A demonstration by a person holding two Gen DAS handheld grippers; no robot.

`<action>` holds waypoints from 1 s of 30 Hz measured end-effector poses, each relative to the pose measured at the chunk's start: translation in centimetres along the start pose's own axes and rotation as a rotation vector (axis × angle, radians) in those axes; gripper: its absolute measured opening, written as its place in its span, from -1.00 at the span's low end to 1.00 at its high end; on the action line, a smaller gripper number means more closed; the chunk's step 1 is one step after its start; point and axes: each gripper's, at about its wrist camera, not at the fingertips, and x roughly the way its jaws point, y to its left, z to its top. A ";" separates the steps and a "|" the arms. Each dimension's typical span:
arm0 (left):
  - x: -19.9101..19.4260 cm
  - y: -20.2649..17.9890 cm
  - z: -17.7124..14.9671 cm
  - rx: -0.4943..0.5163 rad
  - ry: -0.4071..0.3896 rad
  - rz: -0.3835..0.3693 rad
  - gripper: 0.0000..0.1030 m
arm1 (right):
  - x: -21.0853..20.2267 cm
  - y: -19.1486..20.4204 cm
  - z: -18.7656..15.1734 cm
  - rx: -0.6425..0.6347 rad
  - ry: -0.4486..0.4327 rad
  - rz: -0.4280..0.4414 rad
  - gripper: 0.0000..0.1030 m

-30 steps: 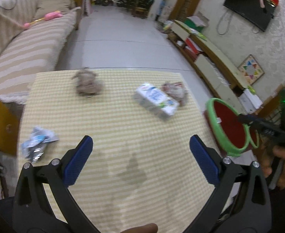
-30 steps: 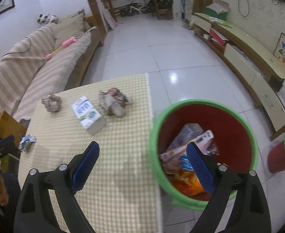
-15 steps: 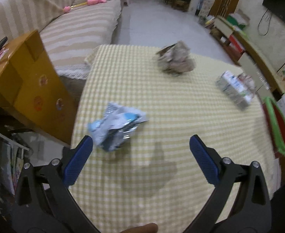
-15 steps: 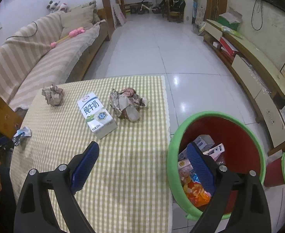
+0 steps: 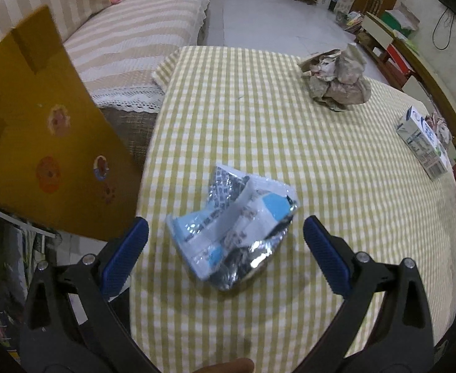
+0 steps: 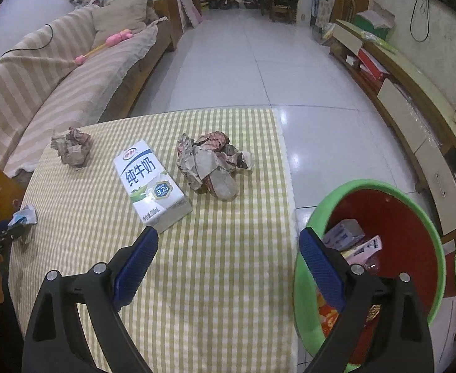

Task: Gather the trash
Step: 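Grasp the silver foil wrapper with the left tool while the right tool grasps crumpled paper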

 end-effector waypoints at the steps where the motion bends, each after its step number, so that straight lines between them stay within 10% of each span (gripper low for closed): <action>1: 0.1 -0.1 0.1 0.004 0.001 -0.003 0.89 | 0.4 0.0 0.2 0.004 0.002 0.000 0.72; 10: 1.0 -1.5 0.7 0.057 -0.007 -0.023 0.63 | 3.1 0.5 2.2 0.001 0.015 0.000 0.72; 17: 0.9 -1.8 0.4 0.057 0.000 -0.063 -0.23 | 5.1 -0.1 4.3 0.010 0.019 -0.022 0.72; 30: 0.5 -1.8 0.4 0.025 -0.018 -0.130 -0.50 | 9.4 1.6 6.0 -0.063 0.087 -0.018 0.58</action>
